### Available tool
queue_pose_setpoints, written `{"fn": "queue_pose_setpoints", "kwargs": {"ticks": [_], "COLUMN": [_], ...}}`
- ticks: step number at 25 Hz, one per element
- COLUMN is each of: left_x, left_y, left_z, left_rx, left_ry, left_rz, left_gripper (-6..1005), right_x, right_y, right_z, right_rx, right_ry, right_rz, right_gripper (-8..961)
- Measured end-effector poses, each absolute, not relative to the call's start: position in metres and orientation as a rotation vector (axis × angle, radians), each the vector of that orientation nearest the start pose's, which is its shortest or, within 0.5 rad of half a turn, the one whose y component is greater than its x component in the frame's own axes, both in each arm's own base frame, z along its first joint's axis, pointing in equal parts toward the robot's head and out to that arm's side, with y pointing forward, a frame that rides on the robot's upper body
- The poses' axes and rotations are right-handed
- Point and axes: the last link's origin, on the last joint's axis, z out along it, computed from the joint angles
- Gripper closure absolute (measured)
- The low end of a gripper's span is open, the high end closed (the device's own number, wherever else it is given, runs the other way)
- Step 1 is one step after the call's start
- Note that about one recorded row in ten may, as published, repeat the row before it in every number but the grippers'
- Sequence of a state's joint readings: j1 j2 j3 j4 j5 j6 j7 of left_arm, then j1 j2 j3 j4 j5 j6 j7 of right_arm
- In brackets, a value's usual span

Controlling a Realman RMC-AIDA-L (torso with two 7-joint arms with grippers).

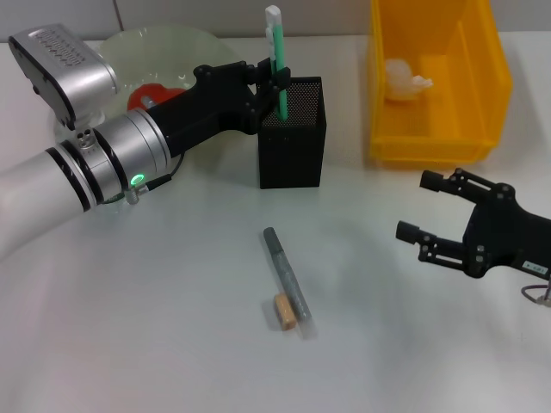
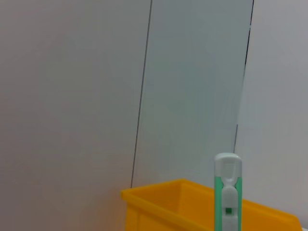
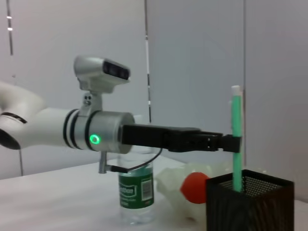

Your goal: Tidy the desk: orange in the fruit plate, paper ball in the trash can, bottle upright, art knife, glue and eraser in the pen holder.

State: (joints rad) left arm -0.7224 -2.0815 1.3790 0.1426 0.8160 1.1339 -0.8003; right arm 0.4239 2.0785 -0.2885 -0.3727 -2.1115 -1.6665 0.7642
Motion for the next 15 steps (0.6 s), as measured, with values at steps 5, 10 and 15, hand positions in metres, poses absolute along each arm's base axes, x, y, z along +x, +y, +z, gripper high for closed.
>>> {"fn": "queue_pose_setpoints", "kwargs": {"ticks": [5,10,15], "left_x": [-0.2146,-0.2144,-0.2138], "left_y": [0.3796,0.3795,0.3792], "left_z": [-0.0697,-0.0696,-0.0695], "left_rx": [-2.361,-2.362,-2.363], "left_ry": [-0.484,-0.483,-0.481], "left_rz": [-0.912,-0.914,-0.92], "left_gripper": [789,789,788], "right_x": [0.3094,0.3093,0.3093], "right_y": [0.2704,0.2715,0.2718], "right_z": [-0.014,-0.0129,-0.0127], "right_rx": [-2.492,-2.48,-2.478], "right_ry": [0.333,0.335,0.335], "right_rz": [0.86,0.864,0.865], "right_gripper": [162,162,161]}}
